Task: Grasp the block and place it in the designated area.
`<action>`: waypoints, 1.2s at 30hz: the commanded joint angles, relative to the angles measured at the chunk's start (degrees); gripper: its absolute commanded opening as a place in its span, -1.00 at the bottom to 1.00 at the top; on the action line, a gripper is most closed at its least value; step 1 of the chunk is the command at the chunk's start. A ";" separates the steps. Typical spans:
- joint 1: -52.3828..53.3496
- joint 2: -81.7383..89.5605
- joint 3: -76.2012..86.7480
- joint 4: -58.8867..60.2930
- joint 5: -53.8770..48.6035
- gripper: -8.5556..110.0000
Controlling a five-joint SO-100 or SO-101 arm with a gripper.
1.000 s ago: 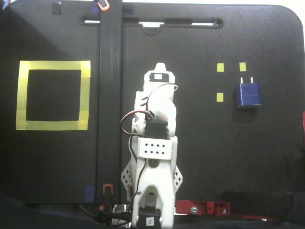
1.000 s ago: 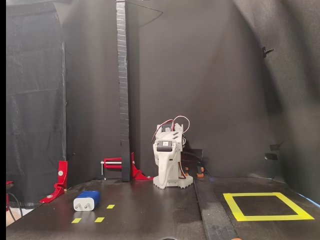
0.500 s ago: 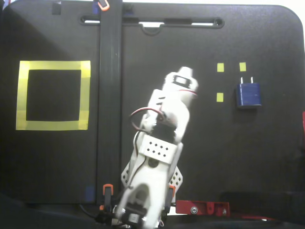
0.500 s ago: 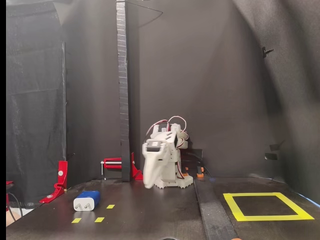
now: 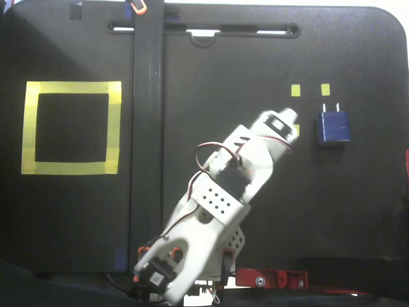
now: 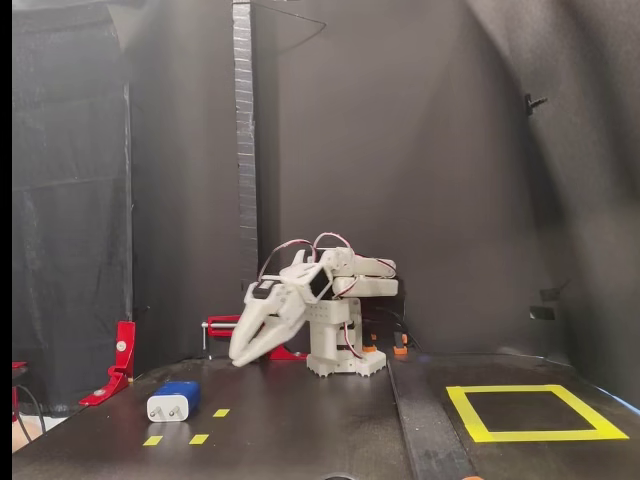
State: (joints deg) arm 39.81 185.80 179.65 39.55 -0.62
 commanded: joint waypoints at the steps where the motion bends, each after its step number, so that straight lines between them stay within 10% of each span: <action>1: 2.99 -0.44 0.26 -0.70 -0.35 -0.86; 19: 8.61 -5.54 -2.72 -1.93 -1.05 -0.86; 36: 7.65 -66.88 -65.04 20.21 -3.08 -0.86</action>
State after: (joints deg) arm 47.02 125.16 123.40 57.92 -3.16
